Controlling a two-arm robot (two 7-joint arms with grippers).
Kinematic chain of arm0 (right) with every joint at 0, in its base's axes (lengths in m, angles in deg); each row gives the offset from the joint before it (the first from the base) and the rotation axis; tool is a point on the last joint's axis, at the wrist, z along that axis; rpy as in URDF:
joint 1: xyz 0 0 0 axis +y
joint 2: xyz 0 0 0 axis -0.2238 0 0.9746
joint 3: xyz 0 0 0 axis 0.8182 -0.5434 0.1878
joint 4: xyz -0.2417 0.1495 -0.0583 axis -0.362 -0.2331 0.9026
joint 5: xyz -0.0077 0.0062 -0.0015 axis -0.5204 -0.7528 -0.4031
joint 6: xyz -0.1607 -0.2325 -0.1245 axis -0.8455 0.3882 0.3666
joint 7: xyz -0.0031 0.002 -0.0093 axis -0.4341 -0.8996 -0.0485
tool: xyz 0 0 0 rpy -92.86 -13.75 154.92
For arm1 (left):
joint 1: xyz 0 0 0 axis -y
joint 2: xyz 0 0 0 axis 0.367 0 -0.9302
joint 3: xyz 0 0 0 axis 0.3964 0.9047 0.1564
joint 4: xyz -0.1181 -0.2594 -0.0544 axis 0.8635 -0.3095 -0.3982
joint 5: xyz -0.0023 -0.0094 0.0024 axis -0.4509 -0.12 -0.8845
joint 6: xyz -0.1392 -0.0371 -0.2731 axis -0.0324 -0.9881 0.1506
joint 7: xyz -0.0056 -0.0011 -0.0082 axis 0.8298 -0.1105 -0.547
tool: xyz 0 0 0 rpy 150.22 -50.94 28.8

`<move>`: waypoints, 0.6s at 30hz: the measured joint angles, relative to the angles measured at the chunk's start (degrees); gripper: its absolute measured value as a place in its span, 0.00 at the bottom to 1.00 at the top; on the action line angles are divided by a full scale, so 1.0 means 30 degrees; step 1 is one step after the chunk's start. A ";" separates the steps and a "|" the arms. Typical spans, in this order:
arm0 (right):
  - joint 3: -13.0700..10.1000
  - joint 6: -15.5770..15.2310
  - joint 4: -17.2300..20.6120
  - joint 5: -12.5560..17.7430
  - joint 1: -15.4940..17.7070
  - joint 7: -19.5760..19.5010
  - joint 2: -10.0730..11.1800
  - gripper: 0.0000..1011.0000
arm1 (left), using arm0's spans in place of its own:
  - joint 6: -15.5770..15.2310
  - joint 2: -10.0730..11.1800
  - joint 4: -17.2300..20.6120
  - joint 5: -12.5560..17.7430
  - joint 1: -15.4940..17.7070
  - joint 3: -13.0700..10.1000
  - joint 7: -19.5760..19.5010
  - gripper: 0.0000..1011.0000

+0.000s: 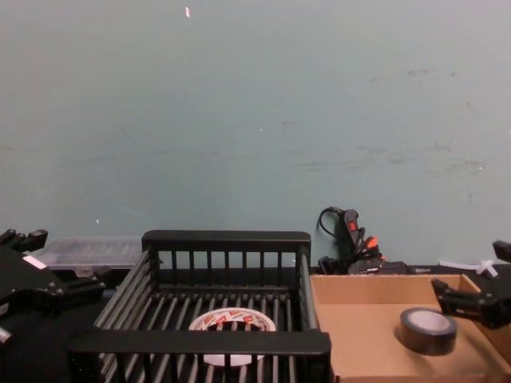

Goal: Pick up the white tape and place it into the black box , Pick up the silver tape and place it into the brown box.

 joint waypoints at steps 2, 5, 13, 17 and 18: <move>-0.0058 0.0134 -0.0121 -0.0189 0.0089 -0.0042 -0.0042 0.99 | 0.0000 0.0000 -0.0001 0.0001 -0.0001 0.0000 0.0000 0.99; -0.0134 0.0226 -0.0211 -0.0340 0.0159 -0.0049 -0.0108 0.99 | 0.0000 0.0000 -0.0001 0.0002 -0.0001 0.0001 0.0000 0.99; -0.0413 0.0290 -0.0283 -0.0731 0.0312 -0.0010 -0.0336 0.99 | 0.0000 0.0000 0.0001 0.0001 -0.0001 0.0001 0.0000 0.99; -0.0403 0.0290 -0.0282 -0.0728 0.0312 -0.0006 -0.0325 0.99 | 0.0000 0.0001 0.0000 0.0000 -0.0001 0.0000 0.0000 0.99; -0.0400 0.0290 -0.0283 -0.0726 0.0312 -0.0004 -0.0325 0.99 | 0.0000 0.0000 -0.0001 0.0001 -0.0001 0.0000 0.0000 0.99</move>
